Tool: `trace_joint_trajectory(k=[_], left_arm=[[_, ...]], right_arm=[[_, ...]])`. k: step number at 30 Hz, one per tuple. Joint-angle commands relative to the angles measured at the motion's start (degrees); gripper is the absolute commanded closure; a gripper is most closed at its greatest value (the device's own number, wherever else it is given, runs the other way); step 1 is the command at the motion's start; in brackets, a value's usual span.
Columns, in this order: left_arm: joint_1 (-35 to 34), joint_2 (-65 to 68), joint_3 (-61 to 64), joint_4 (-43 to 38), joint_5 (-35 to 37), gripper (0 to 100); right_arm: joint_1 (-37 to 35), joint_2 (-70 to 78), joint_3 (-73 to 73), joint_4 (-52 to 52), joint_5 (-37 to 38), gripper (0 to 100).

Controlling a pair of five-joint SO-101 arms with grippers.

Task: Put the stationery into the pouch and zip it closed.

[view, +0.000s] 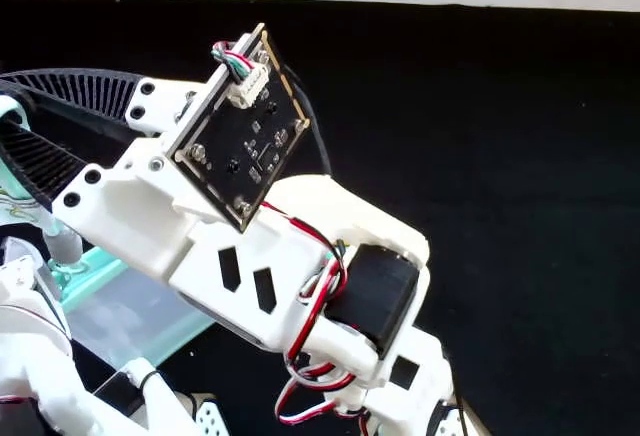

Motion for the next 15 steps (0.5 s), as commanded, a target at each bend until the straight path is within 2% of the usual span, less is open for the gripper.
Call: trace_joint_trajectory(k=[1, 12, 15], left_arm=[[-0.57, -2.07, 0.75, 0.44, 0.7, 81], [-1.1, -10.86, 1.54, 0.44, 0.44, 81], [-0.66, -11.56, 5.67, 0.26, 0.35, 81]], right_arm=[[0.13, 0.92, -5.23, -0.22, -0.35, 99.2], [-0.22, 2.07, -5.23, -0.22, -0.35, 99.2], [-0.22, 1.98, -5.23, -0.22, -0.35, 99.2]])
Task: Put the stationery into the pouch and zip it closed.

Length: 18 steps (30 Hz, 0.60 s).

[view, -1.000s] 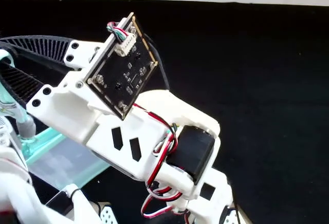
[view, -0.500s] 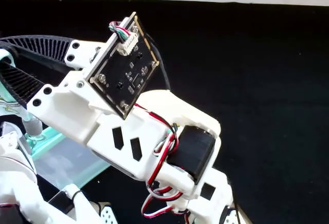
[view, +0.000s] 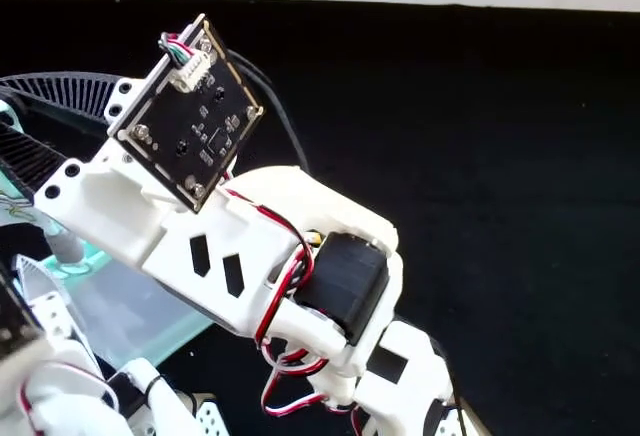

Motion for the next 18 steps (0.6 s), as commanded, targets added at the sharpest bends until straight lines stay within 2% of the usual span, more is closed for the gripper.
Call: trace_joint_trajectory(k=[1, 4, 11, 15, 18], left_arm=[[-0.04, -0.22, 6.37, 0.09, 0.35, 81], [0.92, -0.84, 12.35, -0.09, 0.35, 81], [4.88, -0.31, 9.45, -0.18, 0.35, 82], [5.93, -0.48, 14.73, -0.18, 0.35, 91], [13.14, -0.84, 20.26, -0.18, 0.35, 99]], right_arm=[[-0.22, -0.31, -5.23, -0.22, -0.35, 99.2], [-0.04, -0.31, -5.23, -0.22, -0.35, 99.2], [-0.04, -0.13, -5.23, -0.22, -0.35, 99.2], [-0.04, -0.13, -5.23, 0.13, -0.35, 99.2], [0.04, -0.13, -5.23, 0.22, -0.35, 99.2]])
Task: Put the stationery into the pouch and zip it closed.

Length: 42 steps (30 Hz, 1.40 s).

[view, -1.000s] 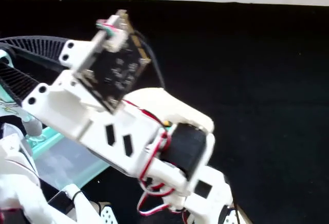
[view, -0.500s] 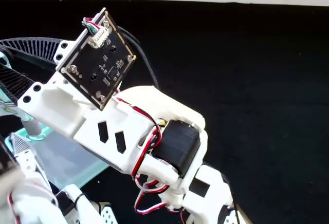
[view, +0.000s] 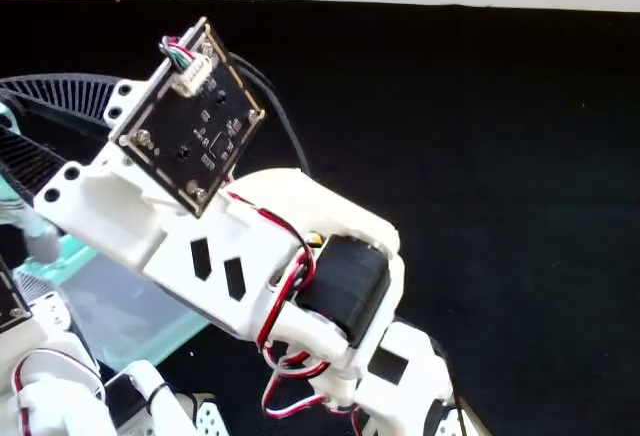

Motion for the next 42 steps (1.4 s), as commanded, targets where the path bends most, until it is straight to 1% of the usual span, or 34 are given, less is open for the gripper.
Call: trace_joint_trajectory(k=[1, 3, 5, 14, 19, 22, 25, 27, 30, 35, 38, 42], left_arm=[[8.66, 0.4, 7.52, 0.62, 0.18, 100], [13.23, 0.4, 8.66, 0.62, 0.18, 99], [15.34, 0.4, 8.57, 0.62, 0.35, 99], [15.6, 0.31, 5.76, 0.7, 0.18, 99], [15.52, 0.31, 6.64, 0.62, -0.09, 99], [14.99, 0.31, -0.66, 0.35, -2.64, 99], [11.12, 0.57, -13.05, -2.2, -5.01, 99], [9.01, 0.84, -19.74, -2.11, -8.44, 99], [8.13, 0.4, -25.54, -1.93, -11.96, 99], [8.4, 0.4, -32.66, -0.53, -12.04, 99], [8.4, 0.4, -33.01, -0.18, -12.04, 99], [8.48, -1.1, -24.48, -0.09, -12.04, 99]], right_arm=[[0.04, -0.13, -5.23, 0.22, -0.35, 99.2], [0.13, -0.13, -5.23, 0.31, -0.35, 99.2], [0.13, -0.04, -5.23, 0.31, -0.35, 99.2], [0.04, -0.04, -5.23, 0.4, -0.35, 99.2], [1.1, -0.13, -5.23, 1.19, -0.35, 99.2], [2.95, -0.13, -5.23, 2.51, -0.35, 99.2], [3.3, -0.04, -4.88, 4.79, -0.35, 99.2], [3.21, 0.04, -4.88, 5.58, -0.44, 99.2], [3.21, 0.04, -4.88, 5.93, -2.55, 99.2], [2.07, 0.04, -4.79, 5.76, -3.69, 99.2], [1.36, 0.04, -4.79, 6.02, -3.69, 99.2], [1.36, -0.04, -5.23, 5.49, -3.6, 99.2]])
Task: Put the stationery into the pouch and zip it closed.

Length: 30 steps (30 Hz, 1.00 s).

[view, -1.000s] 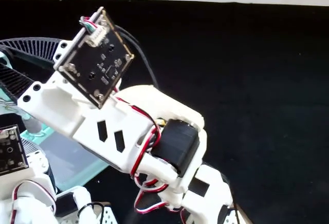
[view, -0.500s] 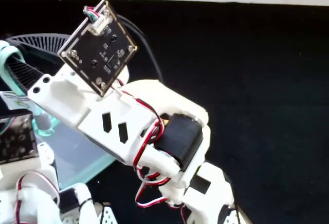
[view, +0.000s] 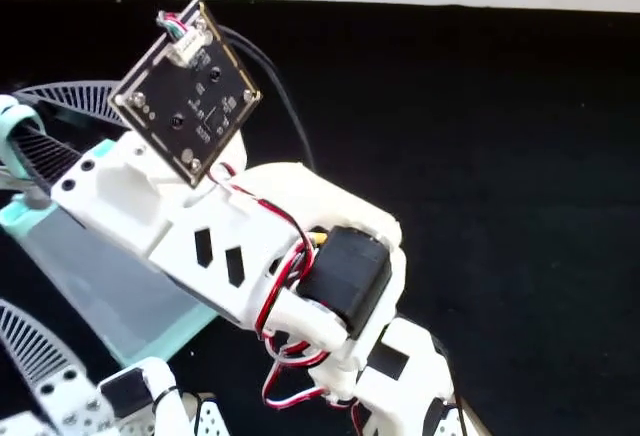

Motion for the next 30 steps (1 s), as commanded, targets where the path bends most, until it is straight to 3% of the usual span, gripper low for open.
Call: trace_joint_trajectory(k=[1, 6, 11, 15, 19, 23, 30], left_arm=[[-0.04, -1.63, 8.84, 0.79, -0.44, 99], [10.07, -11.12, 30.37, 0.79, -0.35, 99], [11.74, -21.49, 48.4, 0.26, -0.26, 99], [12.0, -23.78, 50.51, -1.32, -1.05, 99], [11.74, -23.87, 56.66, -3.6, -7.65, 99], [11.65, -23.96, 64.04, -11.25, -11.6, 99], [10.42, -23.87, 71.16, -23.3, -11.96, 99]], right_arm=[[-0.22, -0.57, -5.23, -0.4, -0.44, 99.2], [-0.04, -0.66, -5.32, -3.38, -0.44, 99.2], [0.04, -0.66, -5.32, -6.9, 2.81, 99.2], [-0.04, -0.66, -5.32, -7.25, 5.1, 99.2], [0.13, -0.75, -5.32, -6.9, 5.19, 99.2], [1.45, -1.71, -5.32, -7.08, 5.19, 99.2], [7.78, -4.79, -4.79, -6.46, 5.19, 99.2]])
